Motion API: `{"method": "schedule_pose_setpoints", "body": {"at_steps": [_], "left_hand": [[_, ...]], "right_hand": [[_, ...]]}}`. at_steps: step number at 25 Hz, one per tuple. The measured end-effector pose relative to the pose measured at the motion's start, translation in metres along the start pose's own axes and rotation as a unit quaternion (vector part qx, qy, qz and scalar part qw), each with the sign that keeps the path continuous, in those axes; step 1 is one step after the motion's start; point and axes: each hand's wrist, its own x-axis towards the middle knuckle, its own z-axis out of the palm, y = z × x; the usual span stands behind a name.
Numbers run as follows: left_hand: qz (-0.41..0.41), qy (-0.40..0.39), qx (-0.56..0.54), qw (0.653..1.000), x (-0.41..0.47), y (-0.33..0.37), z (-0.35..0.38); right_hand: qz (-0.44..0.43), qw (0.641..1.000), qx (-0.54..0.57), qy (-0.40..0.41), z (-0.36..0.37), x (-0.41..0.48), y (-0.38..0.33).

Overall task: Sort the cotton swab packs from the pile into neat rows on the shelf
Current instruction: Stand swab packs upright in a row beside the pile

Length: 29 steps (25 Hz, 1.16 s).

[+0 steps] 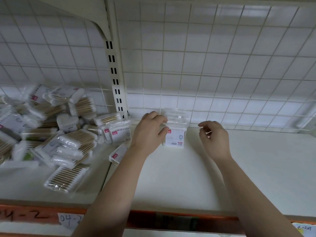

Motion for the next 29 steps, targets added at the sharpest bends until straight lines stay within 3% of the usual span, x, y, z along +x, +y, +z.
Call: {"method": "schedule_pose_setpoints", "body": {"at_steps": [8,18,21,29], "left_hand": [[-0.006,0.040,0.028,0.999,-0.034,-0.019,-0.043],[-0.049,0.084,0.097,0.990,-0.077,-0.071,-0.095],[-0.053,0.090,0.098,0.990,-0.085,-0.080,-0.100],[-0.066,0.072,0.107,0.989,-0.096,-0.096,-0.104]], "right_hand": [[-0.074,0.995,0.064,-0.012,0.026,-0.006,-0.065],[-0.179,0.960,0.079,-0.201,0.096,-0.019,-0.112],[-0.168,0.936,0.061,-0.304,0.112,-0.022,-0.118],[-0.123,0.920,0.059,-0.368,0.134,-0.030,-0.122]]}}
